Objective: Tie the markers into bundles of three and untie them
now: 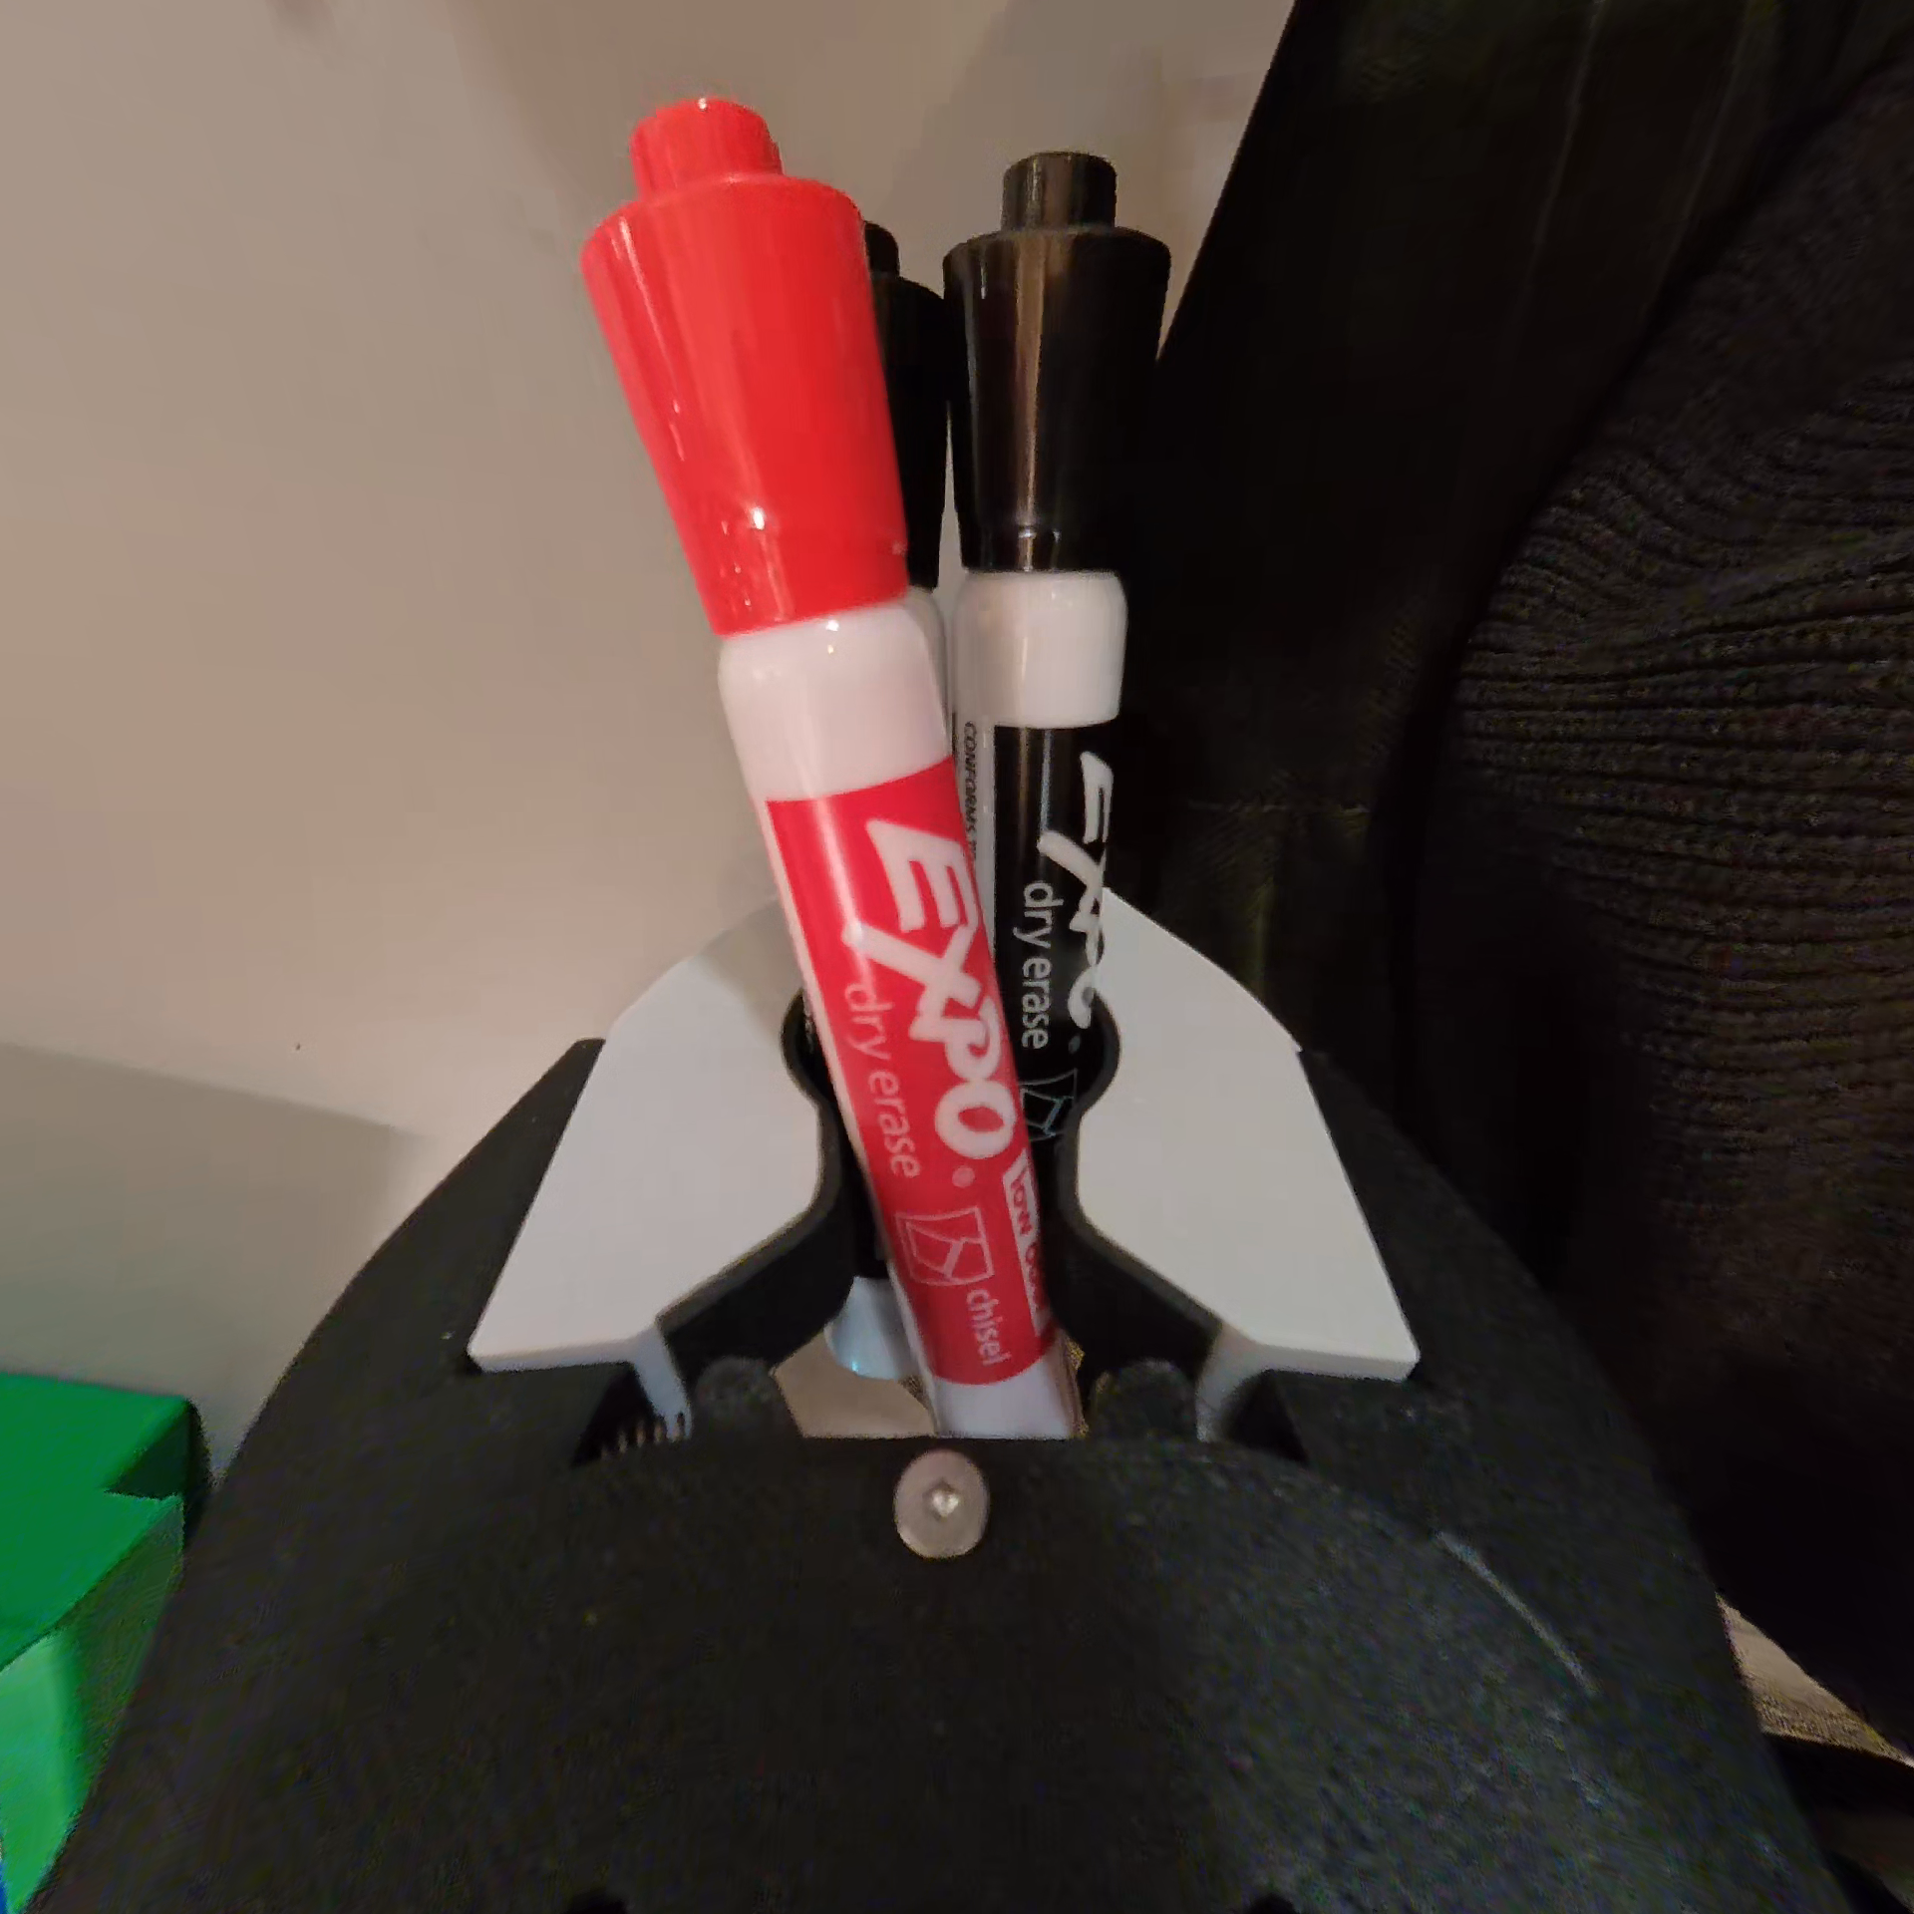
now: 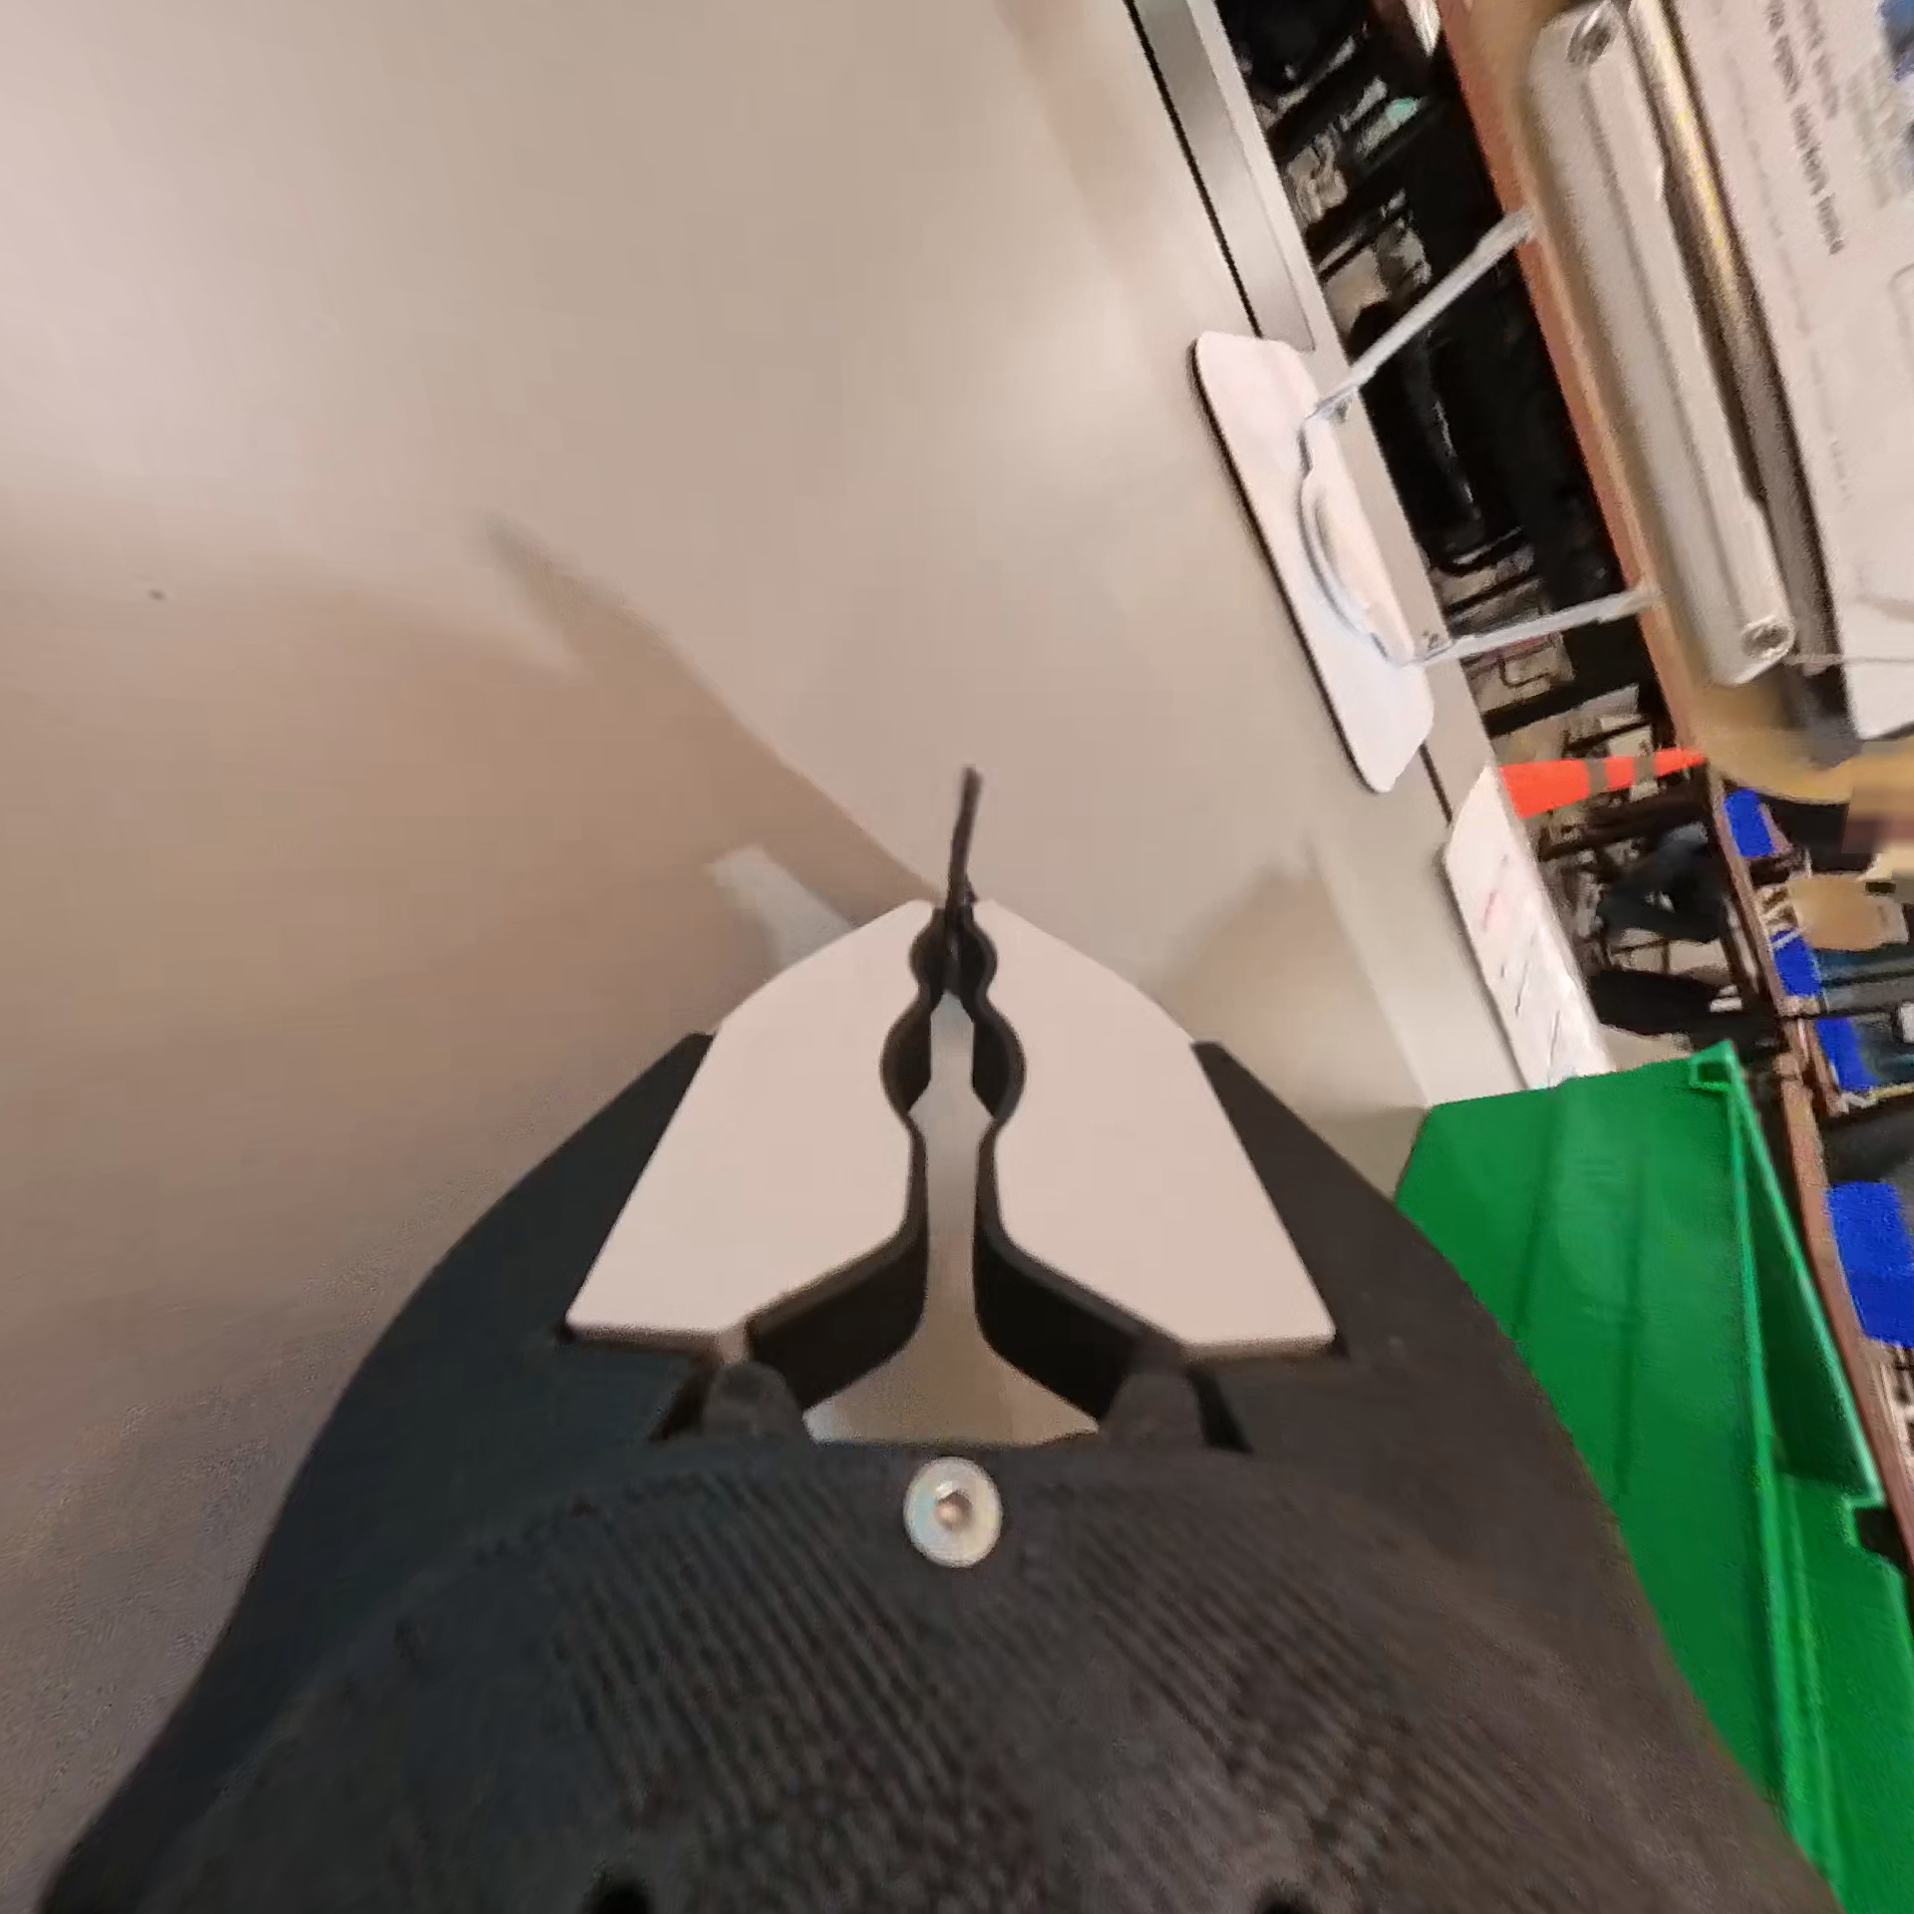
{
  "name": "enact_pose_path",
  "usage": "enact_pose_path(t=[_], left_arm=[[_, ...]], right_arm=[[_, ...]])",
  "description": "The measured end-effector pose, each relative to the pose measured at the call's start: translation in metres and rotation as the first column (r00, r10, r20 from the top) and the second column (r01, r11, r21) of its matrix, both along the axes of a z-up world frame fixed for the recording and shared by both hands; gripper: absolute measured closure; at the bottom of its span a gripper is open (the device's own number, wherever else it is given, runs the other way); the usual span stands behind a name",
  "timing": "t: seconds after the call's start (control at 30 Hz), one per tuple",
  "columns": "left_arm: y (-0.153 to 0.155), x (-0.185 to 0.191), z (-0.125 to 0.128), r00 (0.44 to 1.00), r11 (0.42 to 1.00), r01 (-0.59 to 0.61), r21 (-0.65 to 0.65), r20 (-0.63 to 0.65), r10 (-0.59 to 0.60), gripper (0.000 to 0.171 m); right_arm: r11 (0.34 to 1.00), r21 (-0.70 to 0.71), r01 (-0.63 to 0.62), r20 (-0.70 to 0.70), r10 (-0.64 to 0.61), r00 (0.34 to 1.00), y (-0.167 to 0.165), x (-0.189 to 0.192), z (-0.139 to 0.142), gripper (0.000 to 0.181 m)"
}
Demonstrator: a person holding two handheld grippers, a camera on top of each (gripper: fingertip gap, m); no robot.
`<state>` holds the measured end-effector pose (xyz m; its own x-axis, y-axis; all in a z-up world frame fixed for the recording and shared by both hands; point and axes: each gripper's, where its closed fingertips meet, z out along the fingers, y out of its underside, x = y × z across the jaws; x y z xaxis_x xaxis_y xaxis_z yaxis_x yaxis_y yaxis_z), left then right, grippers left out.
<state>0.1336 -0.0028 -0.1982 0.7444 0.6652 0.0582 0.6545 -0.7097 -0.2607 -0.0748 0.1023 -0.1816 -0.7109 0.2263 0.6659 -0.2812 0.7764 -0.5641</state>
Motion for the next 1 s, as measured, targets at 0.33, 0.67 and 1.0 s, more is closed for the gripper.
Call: enact_pose_path(t=[0.33, 0.67, 1.0], left_arm=[[-0.004, -0.001, -0.003, 1.000, 1.000, -0.008, 0.010, 0.015, 0.007, 0.129], [-0.003, -0.003, -0.003, 1.000, 1.000, -0.015, 0.024, 0.014, 0.015, 0.129], [-0.006, -0.005, 0.001, 1.000, 0.996, -0.021, 0.092, -0.001, 0.021, 0.128]], right_arm=[[0.695, 0.432, -0.575, 0.356, 0.455, 0.817, 0.031, 0.076, 0.030, 0.179], [0.248, 0.693, -0.677, 0.501, 0.511, 0.699, -0.015, 0.097, 0.003, 0.149], [0.761, 0.213, -0.613, 0.464, 0.473, 0.749, -0.018, 0.092, 0.028, 0.117]])
